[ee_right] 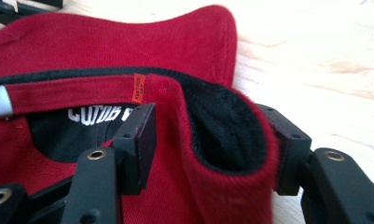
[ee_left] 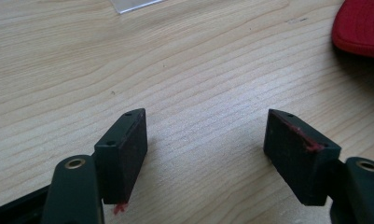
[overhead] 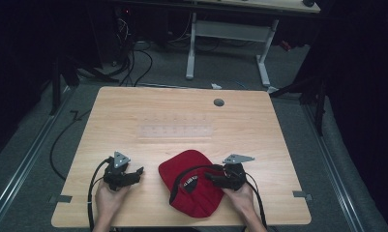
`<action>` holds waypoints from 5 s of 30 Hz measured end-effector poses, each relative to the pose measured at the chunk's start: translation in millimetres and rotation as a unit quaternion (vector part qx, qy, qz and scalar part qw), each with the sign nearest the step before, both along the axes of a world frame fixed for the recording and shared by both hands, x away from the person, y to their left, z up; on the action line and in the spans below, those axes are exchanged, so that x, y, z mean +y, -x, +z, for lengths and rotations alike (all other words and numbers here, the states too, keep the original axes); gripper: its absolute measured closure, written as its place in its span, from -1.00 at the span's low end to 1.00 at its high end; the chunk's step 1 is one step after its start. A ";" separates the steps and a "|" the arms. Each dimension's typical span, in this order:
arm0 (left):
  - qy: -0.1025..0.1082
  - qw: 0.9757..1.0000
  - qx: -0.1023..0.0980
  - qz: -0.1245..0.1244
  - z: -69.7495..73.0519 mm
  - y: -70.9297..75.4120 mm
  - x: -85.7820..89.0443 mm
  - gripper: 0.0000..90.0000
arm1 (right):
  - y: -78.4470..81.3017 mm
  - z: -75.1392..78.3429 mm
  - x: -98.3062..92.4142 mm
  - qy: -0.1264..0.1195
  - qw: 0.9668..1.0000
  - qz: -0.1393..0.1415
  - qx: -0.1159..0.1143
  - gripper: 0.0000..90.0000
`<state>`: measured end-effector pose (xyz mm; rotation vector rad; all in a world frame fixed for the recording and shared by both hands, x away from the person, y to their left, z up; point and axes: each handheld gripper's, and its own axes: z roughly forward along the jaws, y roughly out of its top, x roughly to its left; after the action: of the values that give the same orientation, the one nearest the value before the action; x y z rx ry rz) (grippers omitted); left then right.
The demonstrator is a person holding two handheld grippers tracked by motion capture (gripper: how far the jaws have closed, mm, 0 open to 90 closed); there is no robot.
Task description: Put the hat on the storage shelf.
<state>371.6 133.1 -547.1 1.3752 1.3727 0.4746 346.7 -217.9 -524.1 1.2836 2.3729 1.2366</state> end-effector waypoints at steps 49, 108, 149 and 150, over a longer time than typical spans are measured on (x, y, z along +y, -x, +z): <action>-0.029 0.998 -0.026 -0.048 -1.0 10.1 -13.6 -0.40 | 0.4 18.3 -15.1 -0.071 0.997 0.006 0.006 0.88; -0.039 0.975 -0.132 -0.175 44.8 53.4 -89.3 -0.65 | -15.6 64.0 -9.7 -0.066 0.997 -0.007 0.050 0.87; -0.070 0.959 -0.093 -0.258 60.1 61.3 -93.2 0.67 | -17.3 61.8 -9.0 -0.137 0.989 0.024 0.055 0.44; -0.069 0.959 -0.092 -0.261 60.6 62.5 -93.7 0.69 | -17.5 62.2 -9.7 -0.141 0.988 0.021 0.053 0.38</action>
<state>309.1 39.5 -486.5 1.6910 0.7926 0.3352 364.2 -227.6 -461.9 1.4172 2.3721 1.6030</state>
